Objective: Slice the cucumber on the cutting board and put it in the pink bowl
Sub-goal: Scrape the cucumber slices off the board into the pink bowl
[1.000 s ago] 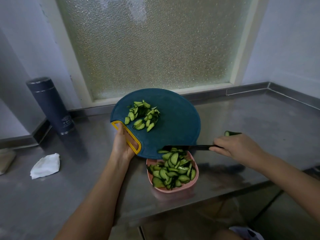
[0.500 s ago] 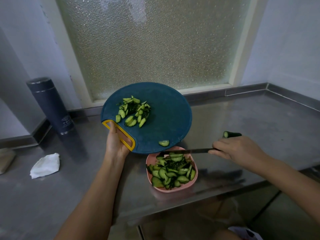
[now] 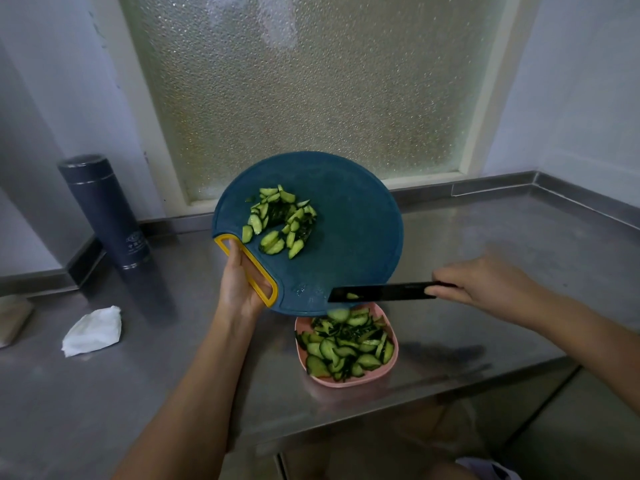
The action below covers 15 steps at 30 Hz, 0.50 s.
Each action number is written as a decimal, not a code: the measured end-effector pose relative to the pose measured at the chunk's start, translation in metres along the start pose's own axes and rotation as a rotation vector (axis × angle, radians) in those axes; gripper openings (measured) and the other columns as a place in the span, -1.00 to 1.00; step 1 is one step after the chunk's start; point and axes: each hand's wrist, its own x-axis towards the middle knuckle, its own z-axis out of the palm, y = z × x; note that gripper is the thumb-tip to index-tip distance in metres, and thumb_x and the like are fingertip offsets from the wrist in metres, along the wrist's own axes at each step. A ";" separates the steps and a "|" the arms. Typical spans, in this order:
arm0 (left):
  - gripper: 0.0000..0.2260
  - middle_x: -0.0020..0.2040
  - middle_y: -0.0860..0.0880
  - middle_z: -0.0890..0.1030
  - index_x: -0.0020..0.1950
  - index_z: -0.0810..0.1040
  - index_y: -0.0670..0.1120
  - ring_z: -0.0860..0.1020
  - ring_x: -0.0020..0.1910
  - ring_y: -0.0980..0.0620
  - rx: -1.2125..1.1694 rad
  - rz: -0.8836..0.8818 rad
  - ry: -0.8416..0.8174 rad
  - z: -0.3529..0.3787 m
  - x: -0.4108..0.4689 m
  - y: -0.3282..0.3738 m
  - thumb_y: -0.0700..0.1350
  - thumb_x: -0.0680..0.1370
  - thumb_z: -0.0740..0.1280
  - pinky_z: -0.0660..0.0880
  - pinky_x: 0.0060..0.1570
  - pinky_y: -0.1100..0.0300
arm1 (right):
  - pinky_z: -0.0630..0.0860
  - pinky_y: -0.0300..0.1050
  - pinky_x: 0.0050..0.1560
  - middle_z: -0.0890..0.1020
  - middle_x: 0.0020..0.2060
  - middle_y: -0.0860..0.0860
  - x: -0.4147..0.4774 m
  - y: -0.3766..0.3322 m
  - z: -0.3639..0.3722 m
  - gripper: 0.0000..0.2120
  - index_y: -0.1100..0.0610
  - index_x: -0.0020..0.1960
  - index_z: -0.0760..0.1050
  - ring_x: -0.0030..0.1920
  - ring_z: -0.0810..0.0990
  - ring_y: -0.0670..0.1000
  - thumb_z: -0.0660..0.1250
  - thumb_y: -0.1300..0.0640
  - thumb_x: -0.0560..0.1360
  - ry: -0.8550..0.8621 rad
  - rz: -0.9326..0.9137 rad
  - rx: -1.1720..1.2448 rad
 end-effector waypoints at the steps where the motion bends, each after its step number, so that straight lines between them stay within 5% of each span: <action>1: -0.44 0.09 -0.14 0.64 -0.02 0.70 -0.05 0.63 0.04 -0.14 -0.003 0.001 0.002 0.001 0.000 0.000 0.20 0.61 -0.04 0.60 -0.12 -0.07 | 0.41 -0.18 -0.50 0.46 -0.49 -0.07 -0.004 0.000 -0.001 -0.59 -0.05 -0.26 0.34 -0.51 0.44 -0.12 -0.05 -0.29 0.55 -0.016 0.003 0.001; 9: -0.45 0.11 -0.15 0.63 0.00 0.69 -0.05 0.62 0.05 -0.15 0.000 -0.027 0.006 0.003 -0.002 -0.002 0.21 0.60 -0.02 0.60 -0.14 -0.07 | 0.40 -0.07 -0.42 0.51 -0.46 -0.06 0.023 0.001 -0.016 -0.53 0.08 -0.18 0.48 -0.42 0.53 0.02 0.01 -0.28 0.48 0.071 0.223 0.080; 15: -0.45 0.16 -0.17 0.61 0.05 0.67 -0.06 0.60 0.09 -0.17 0.012 -0.089 -0.035 0.008 -0.003 -0.007 0.22 0.59 -0.03 0.59 -0.11 -0.07 | 0.29 -0.06 -0.32 0.52 -0.32 0.05 0.104 0.014 -0.026 -0.67 0.15 -0.12 0.44 -0.23 0.53 0.14 0.17 -0.11 0.57 0.126 0.292 -0.005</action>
